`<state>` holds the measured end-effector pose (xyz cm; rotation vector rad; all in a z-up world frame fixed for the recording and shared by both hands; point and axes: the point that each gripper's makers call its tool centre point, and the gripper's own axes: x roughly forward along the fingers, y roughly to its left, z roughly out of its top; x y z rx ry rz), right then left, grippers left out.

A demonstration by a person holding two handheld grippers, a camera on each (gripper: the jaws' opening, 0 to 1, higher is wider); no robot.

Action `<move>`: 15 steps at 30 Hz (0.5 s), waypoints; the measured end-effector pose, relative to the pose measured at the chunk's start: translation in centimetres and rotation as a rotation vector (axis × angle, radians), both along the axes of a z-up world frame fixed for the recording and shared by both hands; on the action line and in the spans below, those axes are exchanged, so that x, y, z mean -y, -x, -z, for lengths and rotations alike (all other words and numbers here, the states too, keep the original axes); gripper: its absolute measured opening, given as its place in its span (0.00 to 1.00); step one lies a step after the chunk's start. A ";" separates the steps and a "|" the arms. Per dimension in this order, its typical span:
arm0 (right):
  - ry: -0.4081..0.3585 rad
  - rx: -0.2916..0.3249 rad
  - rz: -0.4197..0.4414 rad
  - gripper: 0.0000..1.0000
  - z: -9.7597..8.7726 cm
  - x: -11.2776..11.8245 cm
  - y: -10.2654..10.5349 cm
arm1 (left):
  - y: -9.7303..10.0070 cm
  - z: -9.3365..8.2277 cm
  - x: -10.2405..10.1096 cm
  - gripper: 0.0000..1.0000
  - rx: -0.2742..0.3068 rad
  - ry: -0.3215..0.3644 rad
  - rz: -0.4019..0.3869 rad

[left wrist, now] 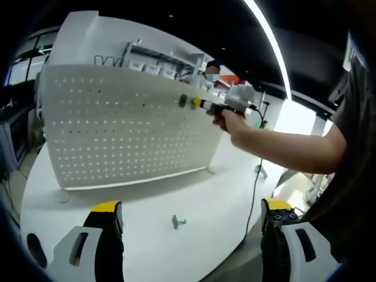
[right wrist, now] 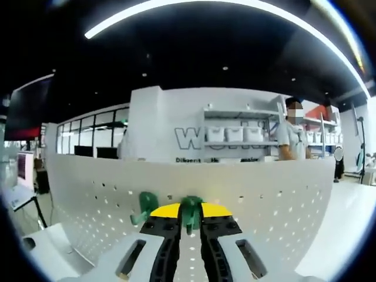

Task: Insert the hook assembly into the mounting plate slot until the hook locks in place.

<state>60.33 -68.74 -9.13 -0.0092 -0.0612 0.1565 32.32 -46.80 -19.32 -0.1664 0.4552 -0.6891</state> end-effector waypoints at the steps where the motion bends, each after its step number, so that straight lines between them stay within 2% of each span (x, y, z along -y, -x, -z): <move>1: 0.000 -0.003 0.001 0.12 0.0 0.0 0.0 | 0.1 0.0 0.0 1.00 0.001 0.002 -0.002; 6: -0.002 0.024 0.002 0.12 -1.4 0.1 0.9 | 0.5 -0.2 0.0 1.00 0.008 0.004 -0.010; 8: -0.019 0.036 -0.015 0.13 -2.1 -0.3 1.3 | 0.5 0.1 -0.2 1.00 0.000 -0.002 -0.018; 11: 0.018 0.063 -0.024 0.13 -3.1 -1.0 2.1 | 0.7 0.4 -0.3 1.00 -0.005 -0.005 -0.021; 15: 0.009 0.084 -0.036 0.13 -4.0 -1.6 3.1 | 1.1 0.4 -0.4 1.00 -0.004 -0.010 -0.024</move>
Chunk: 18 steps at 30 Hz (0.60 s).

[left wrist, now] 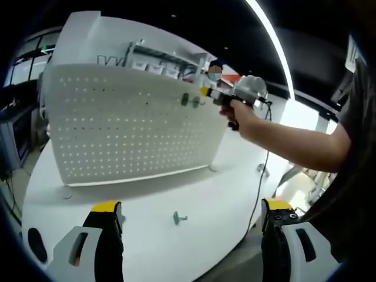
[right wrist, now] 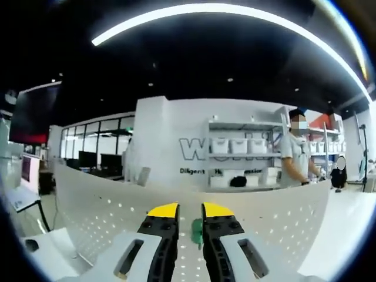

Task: Insert the hook assembly into the mounting plate slot until the hook locks in place.

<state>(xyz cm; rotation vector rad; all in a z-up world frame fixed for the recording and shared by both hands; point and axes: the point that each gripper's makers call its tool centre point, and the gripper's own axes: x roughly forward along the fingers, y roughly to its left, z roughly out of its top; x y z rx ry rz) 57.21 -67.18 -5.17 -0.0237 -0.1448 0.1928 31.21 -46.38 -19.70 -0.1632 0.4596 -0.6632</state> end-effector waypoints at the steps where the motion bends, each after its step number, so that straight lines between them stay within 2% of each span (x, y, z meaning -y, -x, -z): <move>1: -0.007 -0.003 -0.001 0.13 0.1 -0.1 0.1 | 0.0 0.0 0.0 1.00 0.001 0.000 0.000; 5: 0.002 -0.015 -0.021 0.13 0.5 -1.0 1.1 | 0.2 0.1 -0.1 1.00 0.002 -0.005 0.000; 11: -0.001 -0.004 -0.053 0.13 -0.1 -1.9 2.9 | 0.4 0.1 -0.3 1.00 0.006 -0.002 -0.003; 18: -0.021 -0.004 -0.127 0.13 0.0 -3.8 6.2 | 0.9 0.2 -0.5 1.00 0.003 -0.002 -0.005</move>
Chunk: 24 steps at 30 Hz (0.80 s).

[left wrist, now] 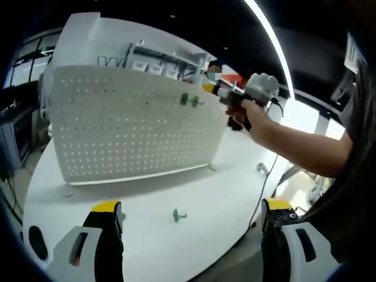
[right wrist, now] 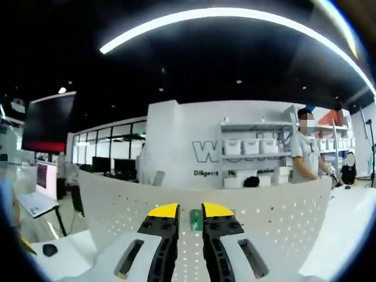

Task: Insert the hook assembly into the mounting plate slot until the hook locks in place.

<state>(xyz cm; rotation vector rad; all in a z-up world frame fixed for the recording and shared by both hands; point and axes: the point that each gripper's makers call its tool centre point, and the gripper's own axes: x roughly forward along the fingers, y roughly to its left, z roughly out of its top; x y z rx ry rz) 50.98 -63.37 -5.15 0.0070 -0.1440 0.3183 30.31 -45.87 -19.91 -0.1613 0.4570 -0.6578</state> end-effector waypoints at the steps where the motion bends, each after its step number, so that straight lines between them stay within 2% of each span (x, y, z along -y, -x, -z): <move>1: 0.019 0.000 -0.004 0.13 0.1 -0.2 0.4 | 0.1 0.0 -0.1 1.00 -0.001 -0.002 -0.001; 4: 0.011 -0.007 -0.021 0.13 0.6 -0.5 1.7 | 0.2 0.0 -0.2 1.00 -0.001 -0.008 0.000; 12: 0.014 -0.048 -0.033 0.14 2.3 -0.2 3.5 | 0.3 -0.3 -0.1 1.00 0.009 -0.015 0.004; 24: 0.068 -0.173 -0.085 0.16 7.8 -0.3 8.1 | 0.8 -0.2 0.5 1.00 0.007 -0.019 0.019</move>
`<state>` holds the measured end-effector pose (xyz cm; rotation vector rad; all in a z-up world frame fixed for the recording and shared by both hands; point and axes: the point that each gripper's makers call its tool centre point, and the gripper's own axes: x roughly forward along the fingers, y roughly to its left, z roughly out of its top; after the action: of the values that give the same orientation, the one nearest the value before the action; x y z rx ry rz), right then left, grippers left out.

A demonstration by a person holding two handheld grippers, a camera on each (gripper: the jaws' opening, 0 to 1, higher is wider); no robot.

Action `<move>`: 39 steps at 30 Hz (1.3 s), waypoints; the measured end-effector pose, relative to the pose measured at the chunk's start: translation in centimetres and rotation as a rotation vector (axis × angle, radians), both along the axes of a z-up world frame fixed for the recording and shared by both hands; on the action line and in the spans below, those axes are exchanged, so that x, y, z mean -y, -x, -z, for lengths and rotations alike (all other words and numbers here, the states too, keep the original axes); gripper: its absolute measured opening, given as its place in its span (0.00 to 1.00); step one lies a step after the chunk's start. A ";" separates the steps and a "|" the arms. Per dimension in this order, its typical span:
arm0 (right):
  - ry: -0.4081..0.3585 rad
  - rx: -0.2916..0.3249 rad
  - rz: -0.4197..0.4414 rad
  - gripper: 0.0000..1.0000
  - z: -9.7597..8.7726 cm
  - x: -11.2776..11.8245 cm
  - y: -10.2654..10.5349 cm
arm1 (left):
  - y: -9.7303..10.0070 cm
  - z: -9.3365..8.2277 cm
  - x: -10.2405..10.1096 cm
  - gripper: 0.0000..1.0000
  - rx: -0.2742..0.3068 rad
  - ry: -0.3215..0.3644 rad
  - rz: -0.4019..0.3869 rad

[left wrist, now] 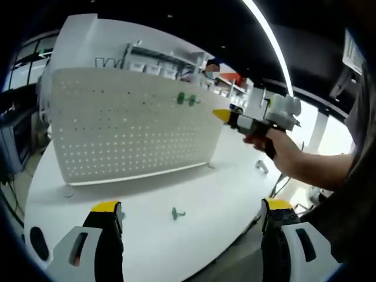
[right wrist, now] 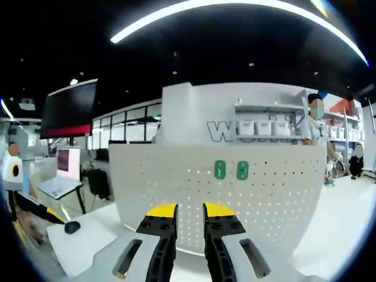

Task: Insert the hook assembly into the mounting plate slot until the hook locks in place.

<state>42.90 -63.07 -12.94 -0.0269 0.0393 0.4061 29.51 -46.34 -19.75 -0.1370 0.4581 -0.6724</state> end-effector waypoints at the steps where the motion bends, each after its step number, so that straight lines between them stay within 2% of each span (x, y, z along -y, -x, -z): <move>1: 0.000 -0.010 -0.001 0.16 0.3 0.1 0.4 | 0.1 0.0 0.0 1.00 0.001 -0.001 0.000; 10: 0.045 -0.070 -0.030 0.18 3.1 1.0 3.2 | 0.4 0.4 0.4 0.99 -0.011 -0.009 0.017; 14: 0.031 -0.103 -0.025 0.19 3.7 1.2 4.0 | 0.6 0.6 0.6 0.98 -0.013 -0.019 0.021; 18: 0.024 -0.116 -0.029 0.20 4.1 1.2 4.8 | 0.8 1.1 0.7 0.98 -0.009 -0.056 0.031; 21: 0.030 -0.127 -0.039 0.20 4.7 0.8 5.6 | 0.9 1.2 0.8 0.98 -0.016 -0.056 0.039; 29: 0.026 -0.211 -0.042 0.22 7.5 1.0 7.9 | 0.6 2.3 0.5 0.96 -0.033 -0.078 0.047; 35: 0.033 -0.259 -0.070 0.23 9.6 1.0 9.5 | 0.6 3.7 0.8 0.97 -0.068 -0.078 0.053; 39: 0.045 -0.306 -0.092 0.24 11.0 0.9 10.3 | 0.6 5.3 0.9 0.97 -0.115 -0.080 0.062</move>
<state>32.65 -63.94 -23.93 -0.0108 0.3497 0.4982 28.92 -47.29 -25.01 -0.0864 0.6006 -0.7086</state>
